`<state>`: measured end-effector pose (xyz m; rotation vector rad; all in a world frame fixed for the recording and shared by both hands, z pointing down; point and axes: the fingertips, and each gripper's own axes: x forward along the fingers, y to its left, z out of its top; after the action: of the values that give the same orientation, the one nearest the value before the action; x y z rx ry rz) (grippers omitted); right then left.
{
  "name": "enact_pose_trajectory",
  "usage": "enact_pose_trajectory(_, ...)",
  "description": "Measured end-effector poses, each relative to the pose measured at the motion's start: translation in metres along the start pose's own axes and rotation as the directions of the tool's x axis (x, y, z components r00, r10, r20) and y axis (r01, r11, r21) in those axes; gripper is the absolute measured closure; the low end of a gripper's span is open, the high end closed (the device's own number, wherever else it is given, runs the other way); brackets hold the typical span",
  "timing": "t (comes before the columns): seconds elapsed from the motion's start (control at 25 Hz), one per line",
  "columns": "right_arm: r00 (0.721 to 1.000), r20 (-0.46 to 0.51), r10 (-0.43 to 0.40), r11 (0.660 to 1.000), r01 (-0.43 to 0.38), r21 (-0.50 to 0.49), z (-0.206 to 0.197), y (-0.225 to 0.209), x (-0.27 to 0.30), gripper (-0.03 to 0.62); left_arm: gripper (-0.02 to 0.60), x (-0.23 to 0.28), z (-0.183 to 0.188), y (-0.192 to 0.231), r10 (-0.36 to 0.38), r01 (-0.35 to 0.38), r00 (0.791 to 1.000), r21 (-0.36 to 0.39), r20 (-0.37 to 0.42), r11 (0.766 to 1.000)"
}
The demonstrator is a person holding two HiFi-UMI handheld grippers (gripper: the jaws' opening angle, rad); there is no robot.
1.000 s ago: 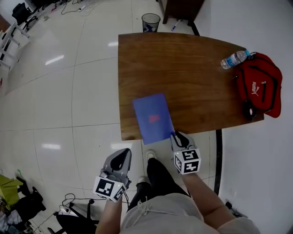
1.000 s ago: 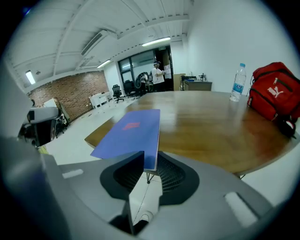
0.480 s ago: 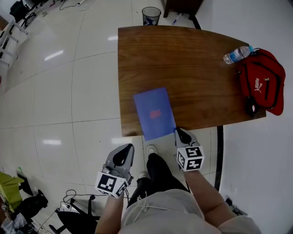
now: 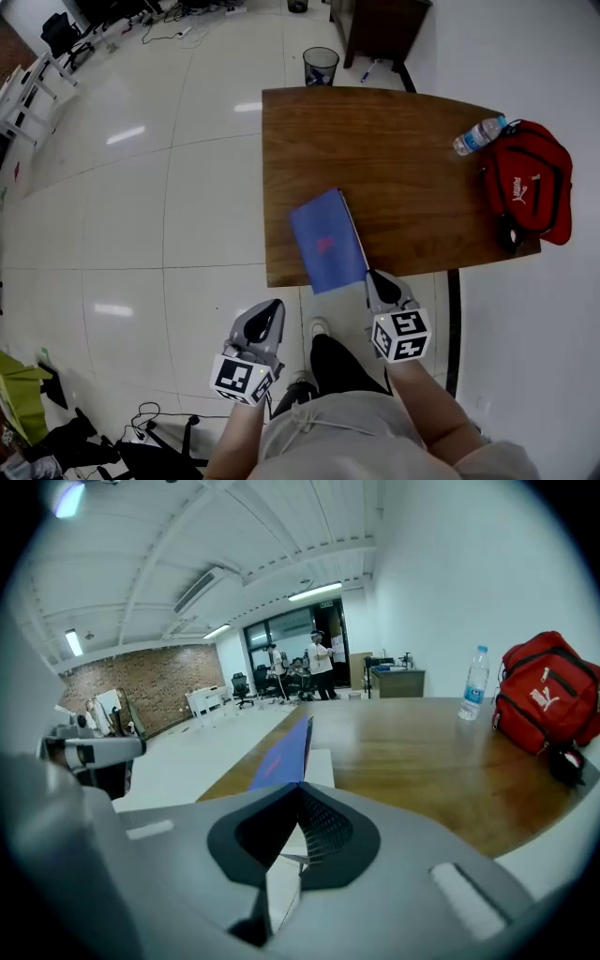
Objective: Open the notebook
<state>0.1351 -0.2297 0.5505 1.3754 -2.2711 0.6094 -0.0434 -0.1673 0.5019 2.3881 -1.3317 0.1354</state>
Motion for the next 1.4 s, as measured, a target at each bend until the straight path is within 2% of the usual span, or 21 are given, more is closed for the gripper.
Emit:
enact_pose_trajectory(0.16,0.995,0.047,0.092,0.994,-0.089,-0.056,0.031,0.039,-0.014,0.585,0.575,-0.010,0.011,0.001,0.017,-0.017,0.999,0.010,0.037,1.000)
enact_pose_trajectory(0.32,0.978,0.048,0.204,0.974,-0.198,-0.106,0.043,0.089,-0.021,0.585,0.575,-0.025,0.016,0.007,0.050,-0.051,0.997,0.008,0.061,0.999)
enact_pose_trajectory(0.52,0.944,0.011,0.329,0.932,-0.322,-0.164,0.033,0.139,-0.016,0.585,0.575,-0.049,0.003,0.016,0.125,-0.125,0.990,-0.010,0.060,0.992)
enact_pose_trajectory(0.72,0.915,-0.040,0.401,0.896,-0.401,-0.190,0.015,0.186,-0.002,0.582,0.575,-0.079,-0.017,0.031,0.200,-0.198,0.979,-0.050,0.042,0.979)
enact_pose_trajectory(0.88,0.899,-0.086,0.430,0.876,-0.439,-0.199,-0.005,0.212,0.014,0.580,0.575,-0.100,-0.033,0.043,0.268,-0.265,0.963,-0.087,0.030,0.960)
enact_pose_trajectory(1.16,0.874,-0.178,0.451,0.858,-0.480,-0.183,-0.048,0.232,0.046,0.577,0.575,-0.128,-0.067,0.062,0.369,-0.367,0.929,-0.150,-0.014,0.918)
enact_pose_trajectory(1.28,0.867,-0.220,0.446,0.858,-0.485,-0.170,-0.066,0.233,0.065,0.573,0.575,-0.136,-0.084,0.069,0.395,-0.396,0.918,-0.175,-0.043,0.901)
enact_pose_trajectory(1.4,0.872,-0.246,0.423,0.870,-0.467,-0.158,-0.079,0.227,0.083,0.566,0.575,-0.142,-0.097,0.073,0.414,-0.417,0.908,-0.197,-0.058,0.887)
